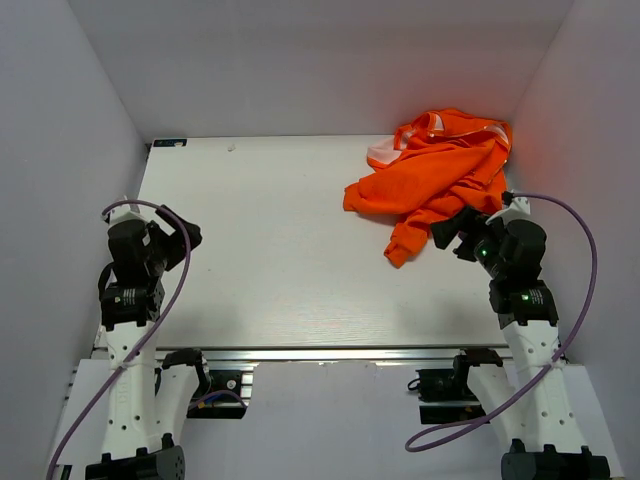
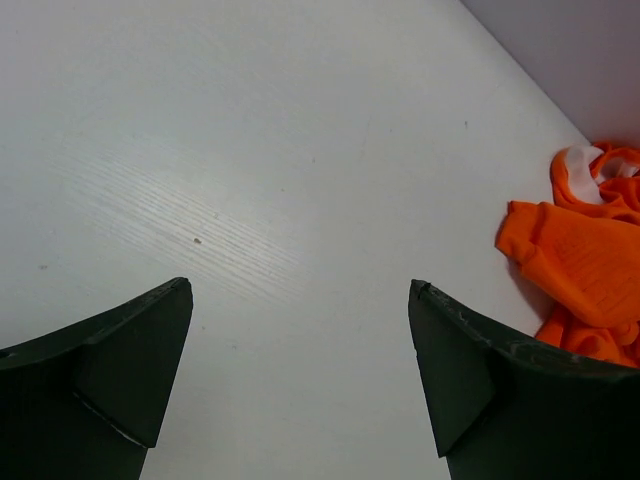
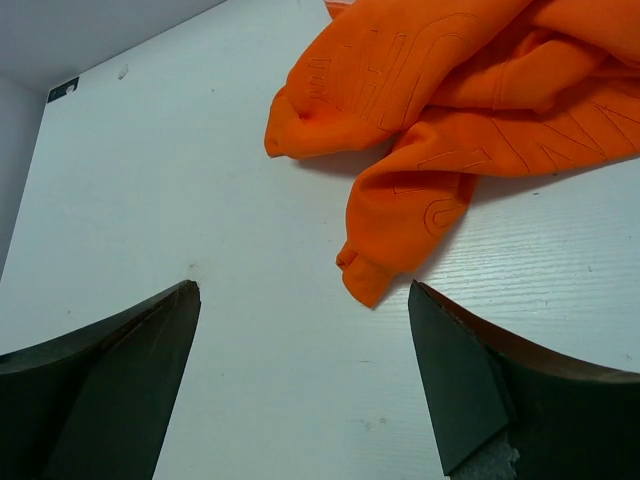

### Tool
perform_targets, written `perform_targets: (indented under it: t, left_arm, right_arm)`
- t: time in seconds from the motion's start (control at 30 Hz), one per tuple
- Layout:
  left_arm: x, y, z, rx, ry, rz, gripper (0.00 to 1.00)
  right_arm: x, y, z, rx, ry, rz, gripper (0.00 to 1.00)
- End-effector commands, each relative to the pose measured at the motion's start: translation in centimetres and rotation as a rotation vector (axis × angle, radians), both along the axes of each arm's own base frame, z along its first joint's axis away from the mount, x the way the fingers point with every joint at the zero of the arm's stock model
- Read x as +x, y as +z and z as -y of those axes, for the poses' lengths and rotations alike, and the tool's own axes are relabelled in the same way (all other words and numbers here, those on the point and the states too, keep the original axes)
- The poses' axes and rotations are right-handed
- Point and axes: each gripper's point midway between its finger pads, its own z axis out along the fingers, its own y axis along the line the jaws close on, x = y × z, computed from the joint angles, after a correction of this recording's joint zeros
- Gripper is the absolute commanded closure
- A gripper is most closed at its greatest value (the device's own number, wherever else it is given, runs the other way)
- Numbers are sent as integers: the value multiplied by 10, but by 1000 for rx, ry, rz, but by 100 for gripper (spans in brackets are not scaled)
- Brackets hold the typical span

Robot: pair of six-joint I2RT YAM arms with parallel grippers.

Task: Zip up the jacket

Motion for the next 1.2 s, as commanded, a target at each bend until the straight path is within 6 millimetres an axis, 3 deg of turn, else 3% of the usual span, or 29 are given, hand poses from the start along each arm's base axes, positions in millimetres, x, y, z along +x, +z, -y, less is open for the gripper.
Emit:
perform_targets:
  t: [0.0, 0.27, 0.3, 0.37, 0.43, 0.47, 0.5, 0.57, 0.67, 0.73, 0.77, 0.87, 0.9, 0.97, 1.0, 1.03, 1.07, 1.1, 1.13, 1.17]
  left_arm:
    - [-4, -7, -5, 28, 14, -35, 2]
    - [-3, 6, -11, 51, 43, 19, 2]
    - [-3, 6, -12, 59, 43, 22, 2]
    - [-1, 8, -14, 64, 50, 31, 2]
    - [0, 8, -14, 61, 54, 30, 2]
    - [0, 8, -14, 63, 50, 29, 2]
    - [0, 7, -14, 63, 48, 26, 2]
    - [0, 4, -14, 67, 52, 26, 2]
    - [1, 0, -15, 67, 58, 16, 2]
    - [2, -1, -16, 64, 62, 9, 2]
    - [2, -2, -16, 64, 59, 4, 2]
    - [2, -5, -16, 67, 58, -2, 2]
    - [2, -5, -17, 71, 63, 0, 2]
    - [2, -6, -17, 70, 65, -3, 2]
    - [2, -7, -17, 70, 63, -4, 2]
    - [3, -7, -17, 69, 62, -3, 2]
    - [4, -7, -17, 68, 62, -4, 2]
    - [4, -7, -17, 67, 59, -2, 2]
    - [5, -8, -16, 66, 58, -8, 2]
    - [5, -8, -17, 66, 58, -8, 2]
  right_arm:
    - [-1, 8, -4, -6, 31, 50, 11]
    - [9, -11, 7, -5, -50, -75, 11]
    - [12, -25, 14, -9, -90, -153, 11]
    - [19, -22, 15, -13, -105, -188, 11]
    - [26, -40, 16, -1, -123, -284, 11]
    - [33, -32, 16, 5, -124, -283, 11]
    - [41, -40, 16, 3, -125, -322, 11]
    - [62, -23, 29, 22, -193, -286, 11]
    - [90, -21, 41, 22, -271, -308, 11]
    - [116, -13, 59, -1, -369, -318, 11]
    - [131, -17, 73, -6, -447, -348, 11]
    - [152, -24, 96, -18, -576, -366, 11]
    - [169, -25, 107, -24, -620, -342, 11]
    - [187, -27, 115, -5, -626, -339, 11]
    - [197, -47, 117, -5, -619, -391, 11]
    - [214, -31, 120, 7, -610, -354, 11]
    - [223, -35, 124, 12, -611, -364, 11]
    - [230, -61, 126, 3, -615, -438, 11]
    - [245, -48, 129, 21, -622, -408, 11]
    - [252, -54, 134, 23, -640, -422, 11]
